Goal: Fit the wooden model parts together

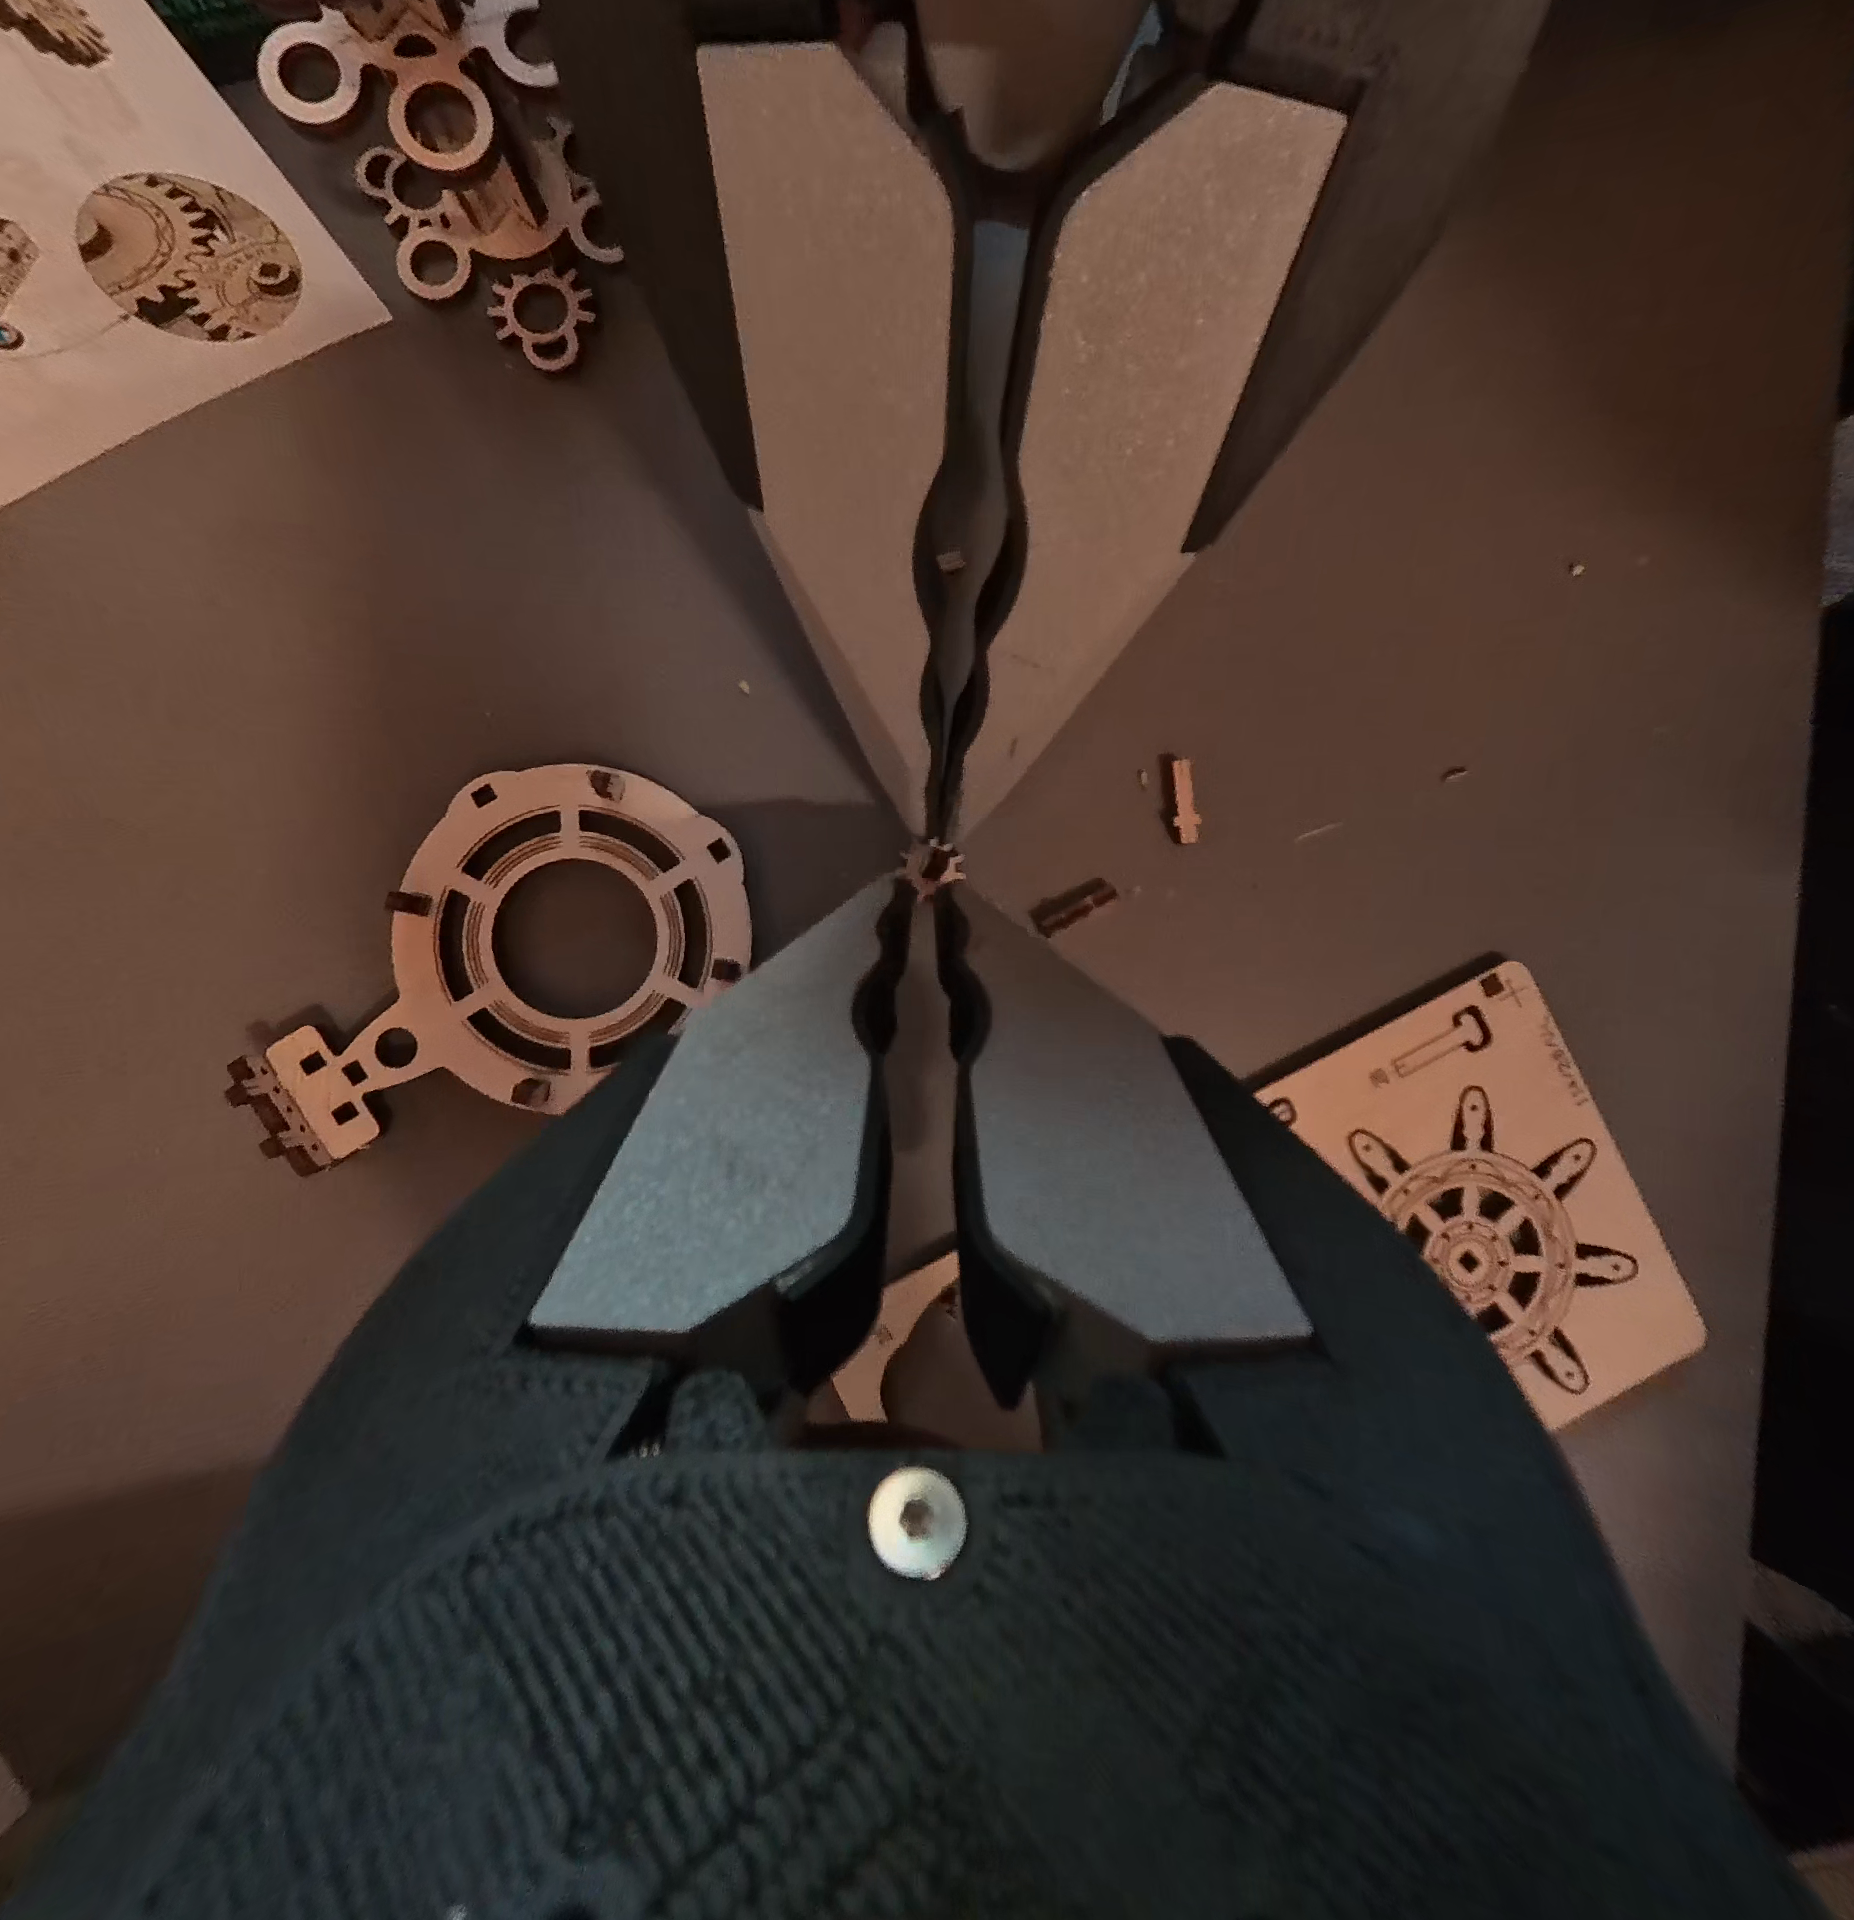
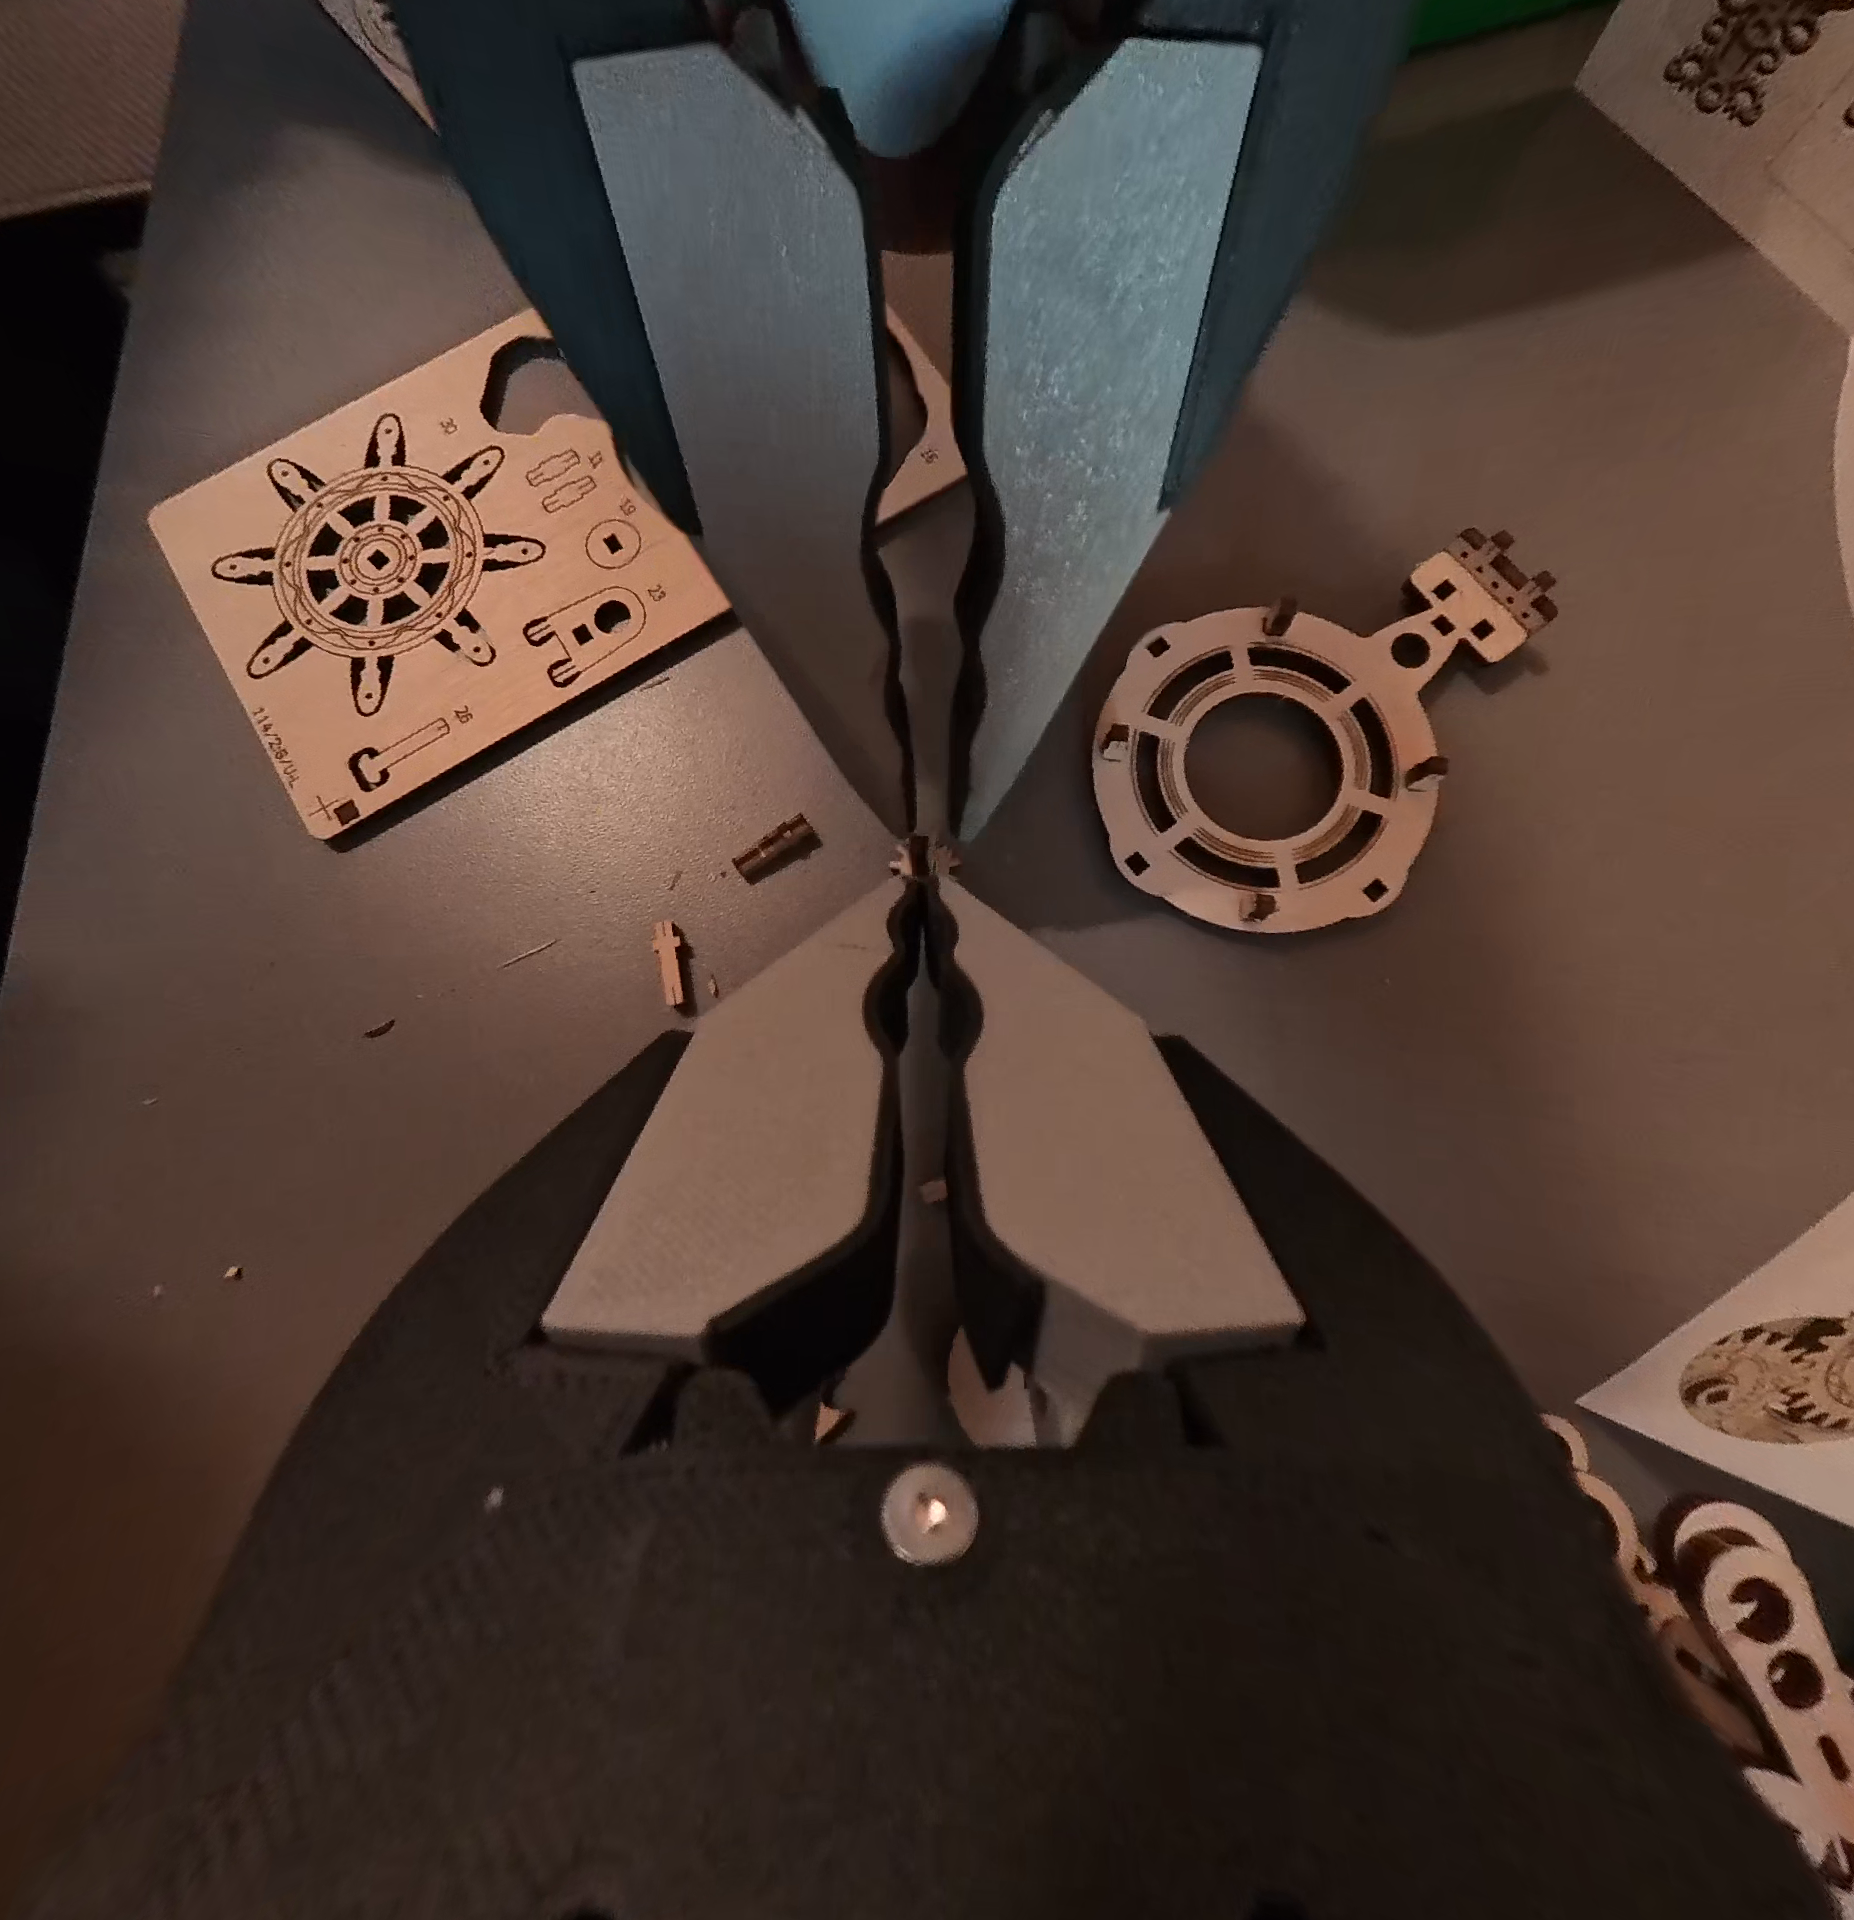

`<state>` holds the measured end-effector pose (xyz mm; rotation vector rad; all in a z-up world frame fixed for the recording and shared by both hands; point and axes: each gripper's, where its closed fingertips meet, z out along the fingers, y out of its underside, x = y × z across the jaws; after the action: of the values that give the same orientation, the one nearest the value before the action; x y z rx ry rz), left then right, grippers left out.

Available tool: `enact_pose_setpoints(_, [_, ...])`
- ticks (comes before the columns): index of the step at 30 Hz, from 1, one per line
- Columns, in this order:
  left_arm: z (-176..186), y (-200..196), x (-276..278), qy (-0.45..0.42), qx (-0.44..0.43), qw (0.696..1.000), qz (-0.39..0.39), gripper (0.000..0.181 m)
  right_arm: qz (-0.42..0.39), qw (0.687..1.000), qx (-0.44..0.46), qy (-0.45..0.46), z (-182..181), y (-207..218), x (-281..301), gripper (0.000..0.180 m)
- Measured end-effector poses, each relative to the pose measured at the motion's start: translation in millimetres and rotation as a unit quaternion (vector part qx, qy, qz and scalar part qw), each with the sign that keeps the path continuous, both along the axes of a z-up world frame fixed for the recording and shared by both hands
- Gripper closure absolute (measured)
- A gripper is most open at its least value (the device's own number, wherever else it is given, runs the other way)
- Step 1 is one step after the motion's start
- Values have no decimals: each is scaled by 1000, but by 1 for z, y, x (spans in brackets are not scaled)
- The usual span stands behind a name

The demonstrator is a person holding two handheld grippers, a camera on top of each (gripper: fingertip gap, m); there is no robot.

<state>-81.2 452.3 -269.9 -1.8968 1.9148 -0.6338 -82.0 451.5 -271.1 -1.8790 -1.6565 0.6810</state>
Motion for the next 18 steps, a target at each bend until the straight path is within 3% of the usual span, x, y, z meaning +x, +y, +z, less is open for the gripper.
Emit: enact_pose_setpoints(18, [-5,-4,3,1,-5,1000,-5,179,2,1000,8,-6,-2,1,-1,180])
